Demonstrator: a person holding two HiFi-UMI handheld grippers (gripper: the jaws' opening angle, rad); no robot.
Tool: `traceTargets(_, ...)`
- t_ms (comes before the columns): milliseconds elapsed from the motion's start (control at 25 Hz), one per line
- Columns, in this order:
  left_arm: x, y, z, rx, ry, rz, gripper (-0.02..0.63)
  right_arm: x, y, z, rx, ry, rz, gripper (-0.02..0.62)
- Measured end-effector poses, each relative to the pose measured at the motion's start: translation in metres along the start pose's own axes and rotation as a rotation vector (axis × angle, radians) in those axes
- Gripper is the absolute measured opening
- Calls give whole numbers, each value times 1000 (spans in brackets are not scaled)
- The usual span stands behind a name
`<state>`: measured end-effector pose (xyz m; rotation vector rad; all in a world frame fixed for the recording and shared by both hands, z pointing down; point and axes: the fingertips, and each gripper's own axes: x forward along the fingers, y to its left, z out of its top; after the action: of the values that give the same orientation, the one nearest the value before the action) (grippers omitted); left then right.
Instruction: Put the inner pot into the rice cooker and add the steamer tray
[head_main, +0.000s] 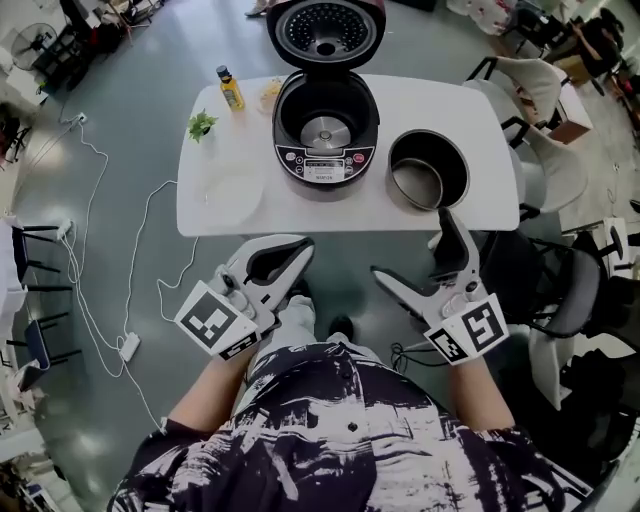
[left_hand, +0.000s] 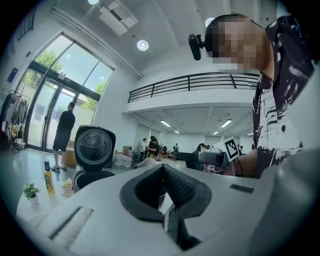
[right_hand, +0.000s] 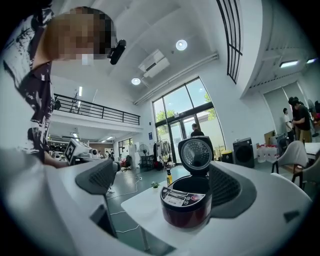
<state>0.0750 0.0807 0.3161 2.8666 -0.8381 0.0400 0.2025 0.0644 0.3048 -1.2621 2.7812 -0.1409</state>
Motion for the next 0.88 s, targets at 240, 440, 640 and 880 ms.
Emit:
traceTargets(240,14,60,11,4,-20,-57,5,56,-22,-3,-21,25,-52,552)
traceTargets(440,19,115,22,3,-25,-100,5,103,-51,-6,-46,50,-133,552)
traceTargets(640,31,158,29,6,-23,-132,5,125,-78,-11,-36,67,-219,552)
traceTargets(880,54,184,31,5,-22,-117,5,136,-104,-18,-20,77,-226,552)
